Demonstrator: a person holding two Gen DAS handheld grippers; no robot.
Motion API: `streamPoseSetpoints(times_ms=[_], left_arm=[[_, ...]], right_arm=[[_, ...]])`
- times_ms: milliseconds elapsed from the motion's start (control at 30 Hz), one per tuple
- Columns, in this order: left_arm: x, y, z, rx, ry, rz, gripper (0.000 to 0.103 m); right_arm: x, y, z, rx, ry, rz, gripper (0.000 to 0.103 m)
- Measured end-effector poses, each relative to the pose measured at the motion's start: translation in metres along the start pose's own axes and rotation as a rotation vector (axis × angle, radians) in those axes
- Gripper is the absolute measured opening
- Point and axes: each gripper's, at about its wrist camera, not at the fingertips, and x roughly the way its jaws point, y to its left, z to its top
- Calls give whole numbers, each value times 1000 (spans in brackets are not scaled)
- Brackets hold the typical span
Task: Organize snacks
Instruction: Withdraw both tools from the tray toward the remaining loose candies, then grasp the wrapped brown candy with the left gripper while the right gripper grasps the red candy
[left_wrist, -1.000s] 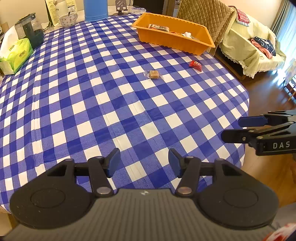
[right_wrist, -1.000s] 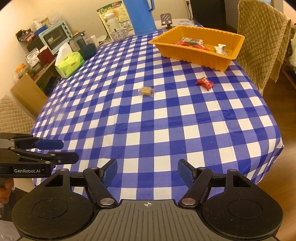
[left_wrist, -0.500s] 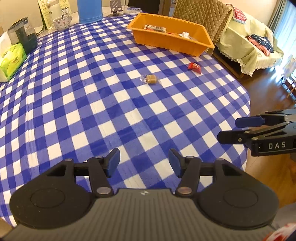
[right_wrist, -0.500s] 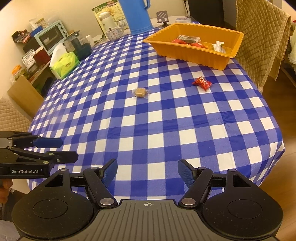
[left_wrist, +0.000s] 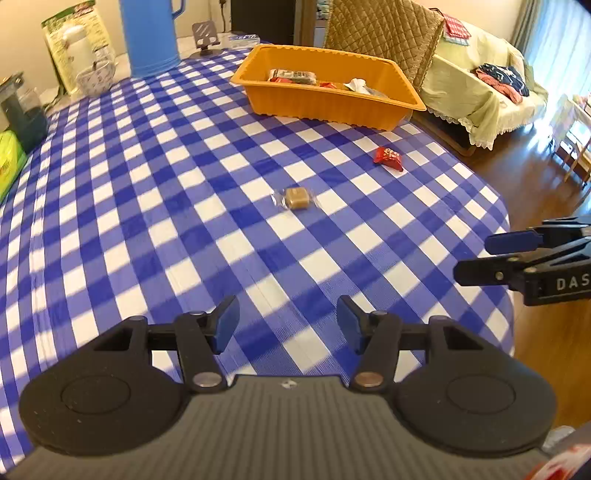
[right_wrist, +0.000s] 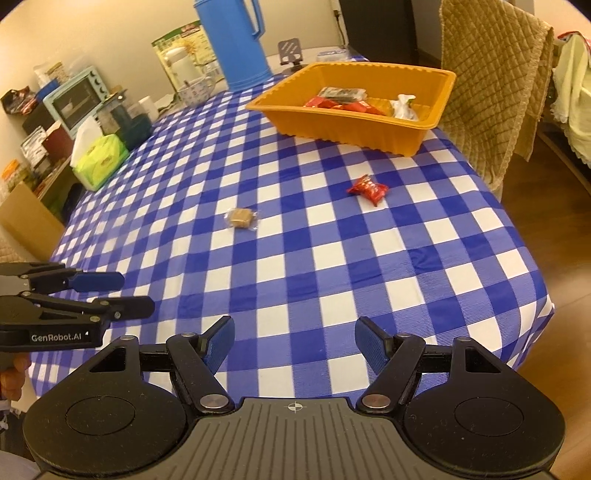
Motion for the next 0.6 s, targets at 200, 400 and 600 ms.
streamPoseSetpoints(times_ms=[200, 400, 600], left_arm=[[25, 4, 15, 61, -7, -1, 55], [49, 4, 34, 144, -24, -4, 56], [77, 3, 53, 219, -19, 1, 56]], right_arm=[[7, -9, 6, 33, -7, -21, 72], [15, -18, 16, 55, -24, -44, 72], [22, -27, 25, 85, -33, -63, 72]])
